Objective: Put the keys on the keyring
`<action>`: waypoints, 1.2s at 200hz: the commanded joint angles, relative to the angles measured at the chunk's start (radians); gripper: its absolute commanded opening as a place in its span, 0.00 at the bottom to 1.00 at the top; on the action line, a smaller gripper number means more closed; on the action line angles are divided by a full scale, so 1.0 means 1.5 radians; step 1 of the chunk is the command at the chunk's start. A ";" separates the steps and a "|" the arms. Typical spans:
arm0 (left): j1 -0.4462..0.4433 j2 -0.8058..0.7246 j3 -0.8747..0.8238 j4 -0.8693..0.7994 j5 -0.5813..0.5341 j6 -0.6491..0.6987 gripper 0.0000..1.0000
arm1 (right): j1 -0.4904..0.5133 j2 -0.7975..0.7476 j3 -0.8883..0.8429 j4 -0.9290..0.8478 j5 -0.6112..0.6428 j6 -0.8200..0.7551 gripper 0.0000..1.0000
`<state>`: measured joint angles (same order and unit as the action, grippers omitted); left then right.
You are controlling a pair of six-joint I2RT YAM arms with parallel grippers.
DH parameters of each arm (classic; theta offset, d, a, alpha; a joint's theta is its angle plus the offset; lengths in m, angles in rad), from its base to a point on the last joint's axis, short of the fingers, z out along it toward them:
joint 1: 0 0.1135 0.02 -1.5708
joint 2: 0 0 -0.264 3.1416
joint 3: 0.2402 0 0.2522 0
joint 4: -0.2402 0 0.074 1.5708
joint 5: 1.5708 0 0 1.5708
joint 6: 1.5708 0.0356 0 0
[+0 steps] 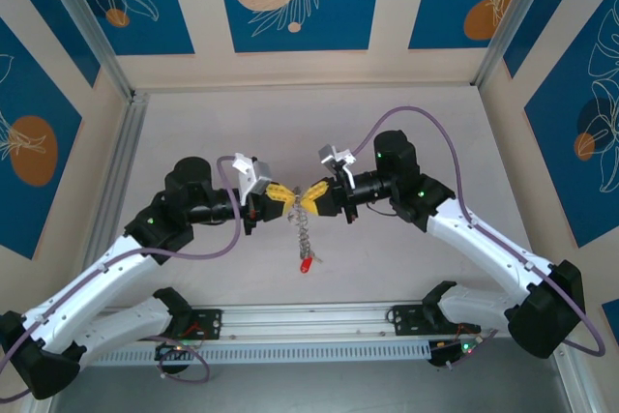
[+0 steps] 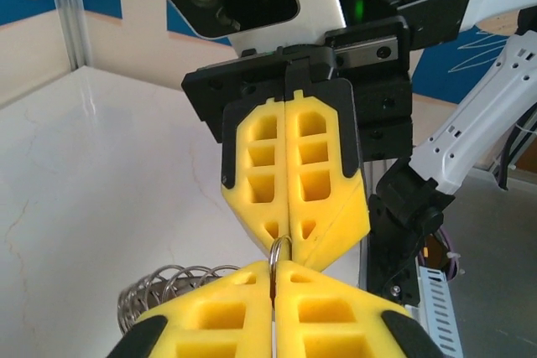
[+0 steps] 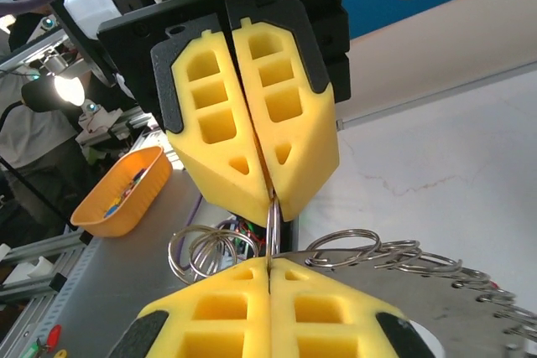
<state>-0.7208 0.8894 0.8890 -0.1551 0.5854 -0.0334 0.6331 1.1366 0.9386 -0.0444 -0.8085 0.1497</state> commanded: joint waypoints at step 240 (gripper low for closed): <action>-0.004 0.116 0.185 -0.279 0.003 0.132 0.41 | 0.040 -0.022 0.062 -0.121 0.064 -0.116 0.00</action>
<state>-0.7208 1.0561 1.1271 -0.5434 0.5388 0.1421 0.6872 1.1259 0.9817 -0.2264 -0.7055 -0.0010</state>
